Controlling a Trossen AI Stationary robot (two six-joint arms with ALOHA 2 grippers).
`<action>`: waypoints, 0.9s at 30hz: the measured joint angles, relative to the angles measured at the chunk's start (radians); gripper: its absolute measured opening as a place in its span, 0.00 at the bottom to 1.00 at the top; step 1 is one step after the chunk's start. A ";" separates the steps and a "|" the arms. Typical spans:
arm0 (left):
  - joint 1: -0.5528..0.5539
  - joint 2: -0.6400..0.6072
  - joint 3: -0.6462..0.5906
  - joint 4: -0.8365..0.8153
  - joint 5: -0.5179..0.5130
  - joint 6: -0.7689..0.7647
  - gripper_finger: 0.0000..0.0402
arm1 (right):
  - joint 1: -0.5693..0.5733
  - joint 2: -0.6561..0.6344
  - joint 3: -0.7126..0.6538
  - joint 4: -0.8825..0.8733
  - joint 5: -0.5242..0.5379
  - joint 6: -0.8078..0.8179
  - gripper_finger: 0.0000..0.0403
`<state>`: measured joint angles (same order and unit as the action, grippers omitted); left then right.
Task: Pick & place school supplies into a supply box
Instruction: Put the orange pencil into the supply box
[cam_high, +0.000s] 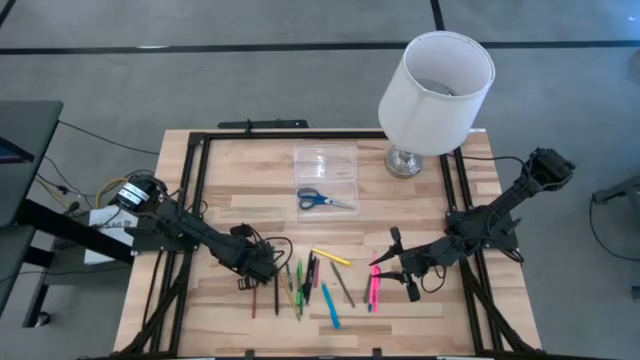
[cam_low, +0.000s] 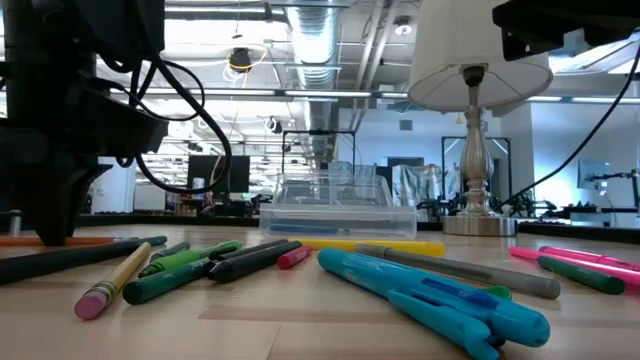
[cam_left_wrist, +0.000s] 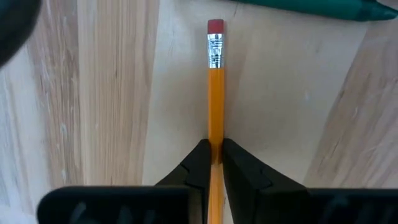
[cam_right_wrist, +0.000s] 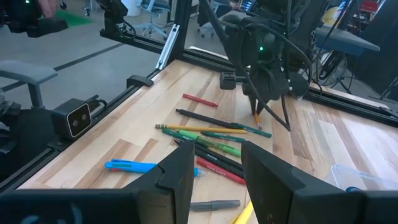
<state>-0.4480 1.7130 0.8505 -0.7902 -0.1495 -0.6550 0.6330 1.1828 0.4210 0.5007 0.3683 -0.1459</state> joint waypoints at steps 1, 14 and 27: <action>0.000 0.000 0.000 0.000 0.000 0.004 0.06 | 0.000 0.000 0.000 0.000 0.000 0.000 0.31; 0.000 0.000 -0.001 0.007 0.020 0.046 0.07 | 0.000 0.000 0.000 -0.001 0.000 0.000 0.31; 0.000 -0.002 0.000 0.010 0.053 0.091 0.02 | 0.000 0.000 0.000 -0.002 0.000 -0.001 0.31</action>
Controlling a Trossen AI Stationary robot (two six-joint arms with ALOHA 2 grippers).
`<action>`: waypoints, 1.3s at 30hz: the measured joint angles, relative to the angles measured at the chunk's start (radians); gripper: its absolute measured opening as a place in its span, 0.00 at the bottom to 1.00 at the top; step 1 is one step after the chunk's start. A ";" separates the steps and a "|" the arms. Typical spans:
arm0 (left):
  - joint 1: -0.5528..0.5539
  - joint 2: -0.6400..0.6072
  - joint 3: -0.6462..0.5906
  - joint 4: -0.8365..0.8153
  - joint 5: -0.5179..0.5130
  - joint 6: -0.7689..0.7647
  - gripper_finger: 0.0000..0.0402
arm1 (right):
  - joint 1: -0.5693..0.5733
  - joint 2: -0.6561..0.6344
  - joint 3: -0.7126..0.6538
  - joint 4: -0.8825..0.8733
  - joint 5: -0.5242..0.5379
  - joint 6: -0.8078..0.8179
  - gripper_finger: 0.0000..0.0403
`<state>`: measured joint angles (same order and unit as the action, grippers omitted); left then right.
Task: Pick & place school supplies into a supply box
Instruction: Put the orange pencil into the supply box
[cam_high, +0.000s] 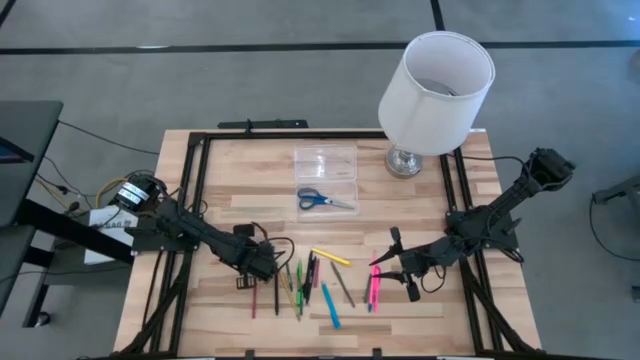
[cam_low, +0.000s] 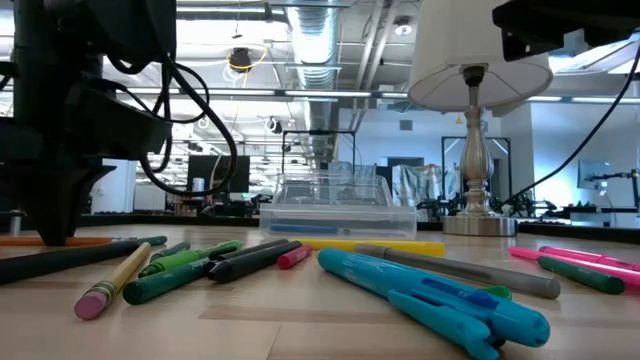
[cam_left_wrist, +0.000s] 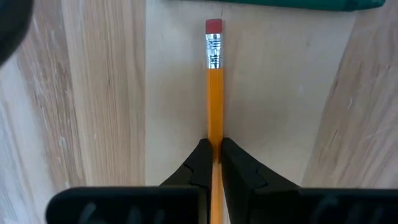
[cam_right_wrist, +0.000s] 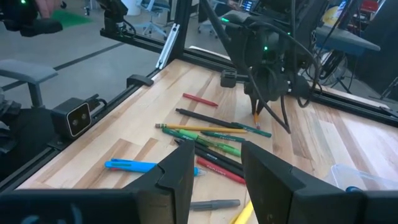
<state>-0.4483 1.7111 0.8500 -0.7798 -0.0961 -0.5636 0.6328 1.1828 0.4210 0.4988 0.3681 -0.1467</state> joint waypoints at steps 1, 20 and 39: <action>-0.001 0.000 0.003 -0.005 -0.010 0.000 0.01 | 0.000 0.000 0.000 0.000 0.000 0.000 0.31; -0.012 -0.095 0.008 0.043 -0.120 -0.047 0.01 | 0.000 0.000 0.000 -0.003 0.000 -0.002 0.31; 0.069 -0.191 -0.057 -0.343 -0.585 -0.258 0.15 | 0.000 0.000 0.000 -0.001 0.000 -0.002 0.31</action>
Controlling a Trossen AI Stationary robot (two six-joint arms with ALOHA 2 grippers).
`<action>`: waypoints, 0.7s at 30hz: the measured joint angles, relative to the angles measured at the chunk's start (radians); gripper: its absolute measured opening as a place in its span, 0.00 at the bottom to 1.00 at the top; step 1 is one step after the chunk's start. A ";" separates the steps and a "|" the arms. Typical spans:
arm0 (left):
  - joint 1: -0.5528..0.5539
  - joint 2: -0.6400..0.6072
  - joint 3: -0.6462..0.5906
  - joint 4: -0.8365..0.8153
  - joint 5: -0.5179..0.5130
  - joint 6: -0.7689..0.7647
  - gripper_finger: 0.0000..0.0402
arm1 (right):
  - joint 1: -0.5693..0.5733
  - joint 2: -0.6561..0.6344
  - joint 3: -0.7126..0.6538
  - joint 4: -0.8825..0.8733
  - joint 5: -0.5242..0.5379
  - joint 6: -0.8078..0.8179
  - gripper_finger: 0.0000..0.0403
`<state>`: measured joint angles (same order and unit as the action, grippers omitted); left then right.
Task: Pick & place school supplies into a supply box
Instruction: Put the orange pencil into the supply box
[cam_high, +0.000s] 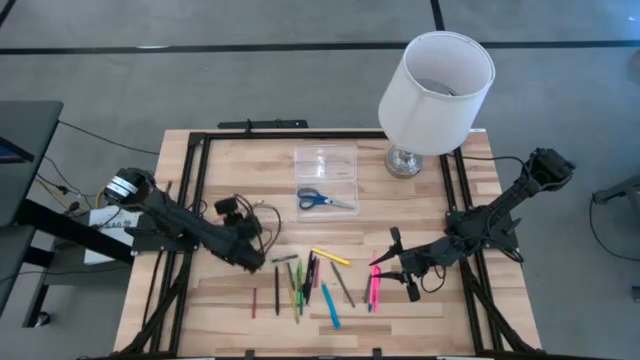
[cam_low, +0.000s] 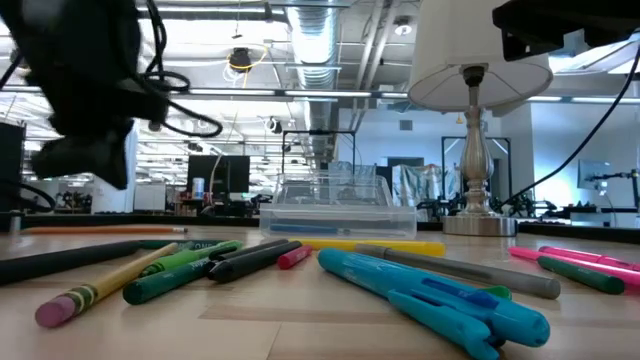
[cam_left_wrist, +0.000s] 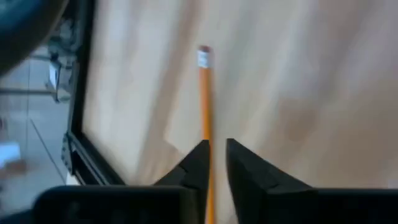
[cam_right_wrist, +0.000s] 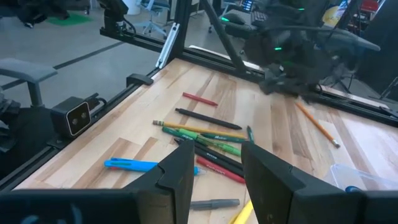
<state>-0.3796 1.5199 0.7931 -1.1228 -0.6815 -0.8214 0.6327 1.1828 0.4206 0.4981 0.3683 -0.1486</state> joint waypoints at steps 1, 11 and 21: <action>0.033 -0.039 -0.019 0.012 -0.001 0.008 0.18 | 0.000 0.000 0.000 0.001 0.000 0.000 0.31; 0.450 -0.409 -0.257 0.410 0.148 0.390 0.51 | -0.007 0.000 0.000 0.001 0.000 -0.006 0.31; 0.829 -0.402 -0.279 0.566 0.270 0.421 0.62 | -0.046 0.000 0.000 -0.020 -0.004 0.009 0.31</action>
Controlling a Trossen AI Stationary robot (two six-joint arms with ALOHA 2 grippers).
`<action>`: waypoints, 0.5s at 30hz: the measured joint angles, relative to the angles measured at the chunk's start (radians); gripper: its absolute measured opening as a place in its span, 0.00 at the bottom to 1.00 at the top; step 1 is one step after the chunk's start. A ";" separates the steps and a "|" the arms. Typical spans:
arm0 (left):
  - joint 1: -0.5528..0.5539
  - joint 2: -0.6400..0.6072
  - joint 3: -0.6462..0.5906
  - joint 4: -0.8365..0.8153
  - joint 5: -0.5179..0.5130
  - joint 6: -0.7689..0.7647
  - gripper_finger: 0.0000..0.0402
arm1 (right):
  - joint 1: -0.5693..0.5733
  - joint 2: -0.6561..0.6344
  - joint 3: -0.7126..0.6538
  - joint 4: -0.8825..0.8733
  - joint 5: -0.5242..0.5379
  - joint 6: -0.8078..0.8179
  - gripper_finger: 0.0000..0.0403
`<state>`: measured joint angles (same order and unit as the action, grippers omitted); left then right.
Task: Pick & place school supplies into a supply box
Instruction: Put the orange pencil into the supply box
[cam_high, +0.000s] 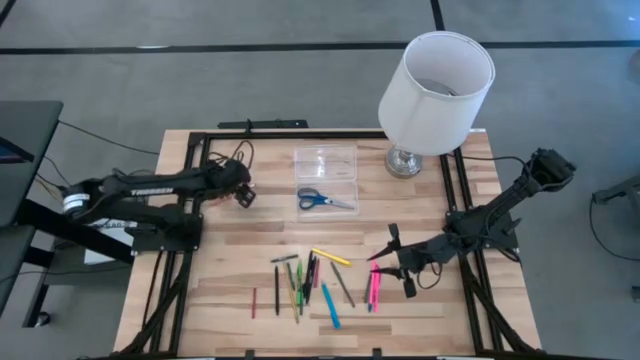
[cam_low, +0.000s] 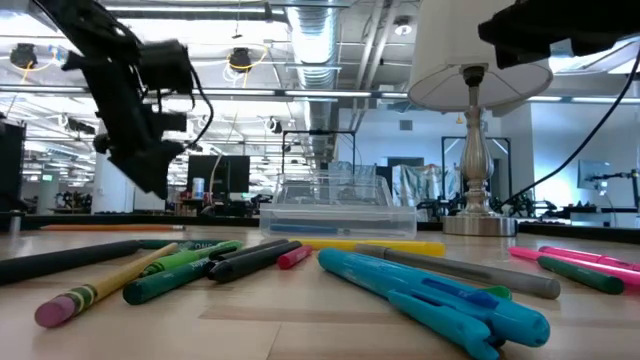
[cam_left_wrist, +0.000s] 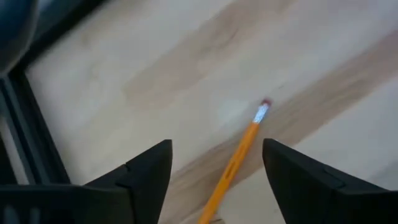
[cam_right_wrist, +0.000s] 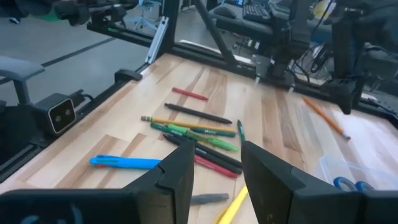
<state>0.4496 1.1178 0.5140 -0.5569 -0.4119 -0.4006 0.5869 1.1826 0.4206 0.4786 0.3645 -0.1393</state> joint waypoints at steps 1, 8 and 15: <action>0.023 0.015 0.000 -0.004 0.015 0.011 0.62 | -0.002 0.000 0.000 -0.004 0.000 0.001 0.31; 0.101 0.141 0.000 0.039 0.143 0.112 0.62 | -0.007 0.000 0.000 -0.017 0.000 -0.010 0.31; 0.153 0.252 0.012 0.057 0.263 0.144 0.62 | -0.039 0.000 0.000 -0.031 0.000 -0.018 0.31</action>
<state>0.6024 1.3698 0.5262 -0.5003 -0.1490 -0.2562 0.5479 1.1824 0.4206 0.4480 0.3642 -0.1574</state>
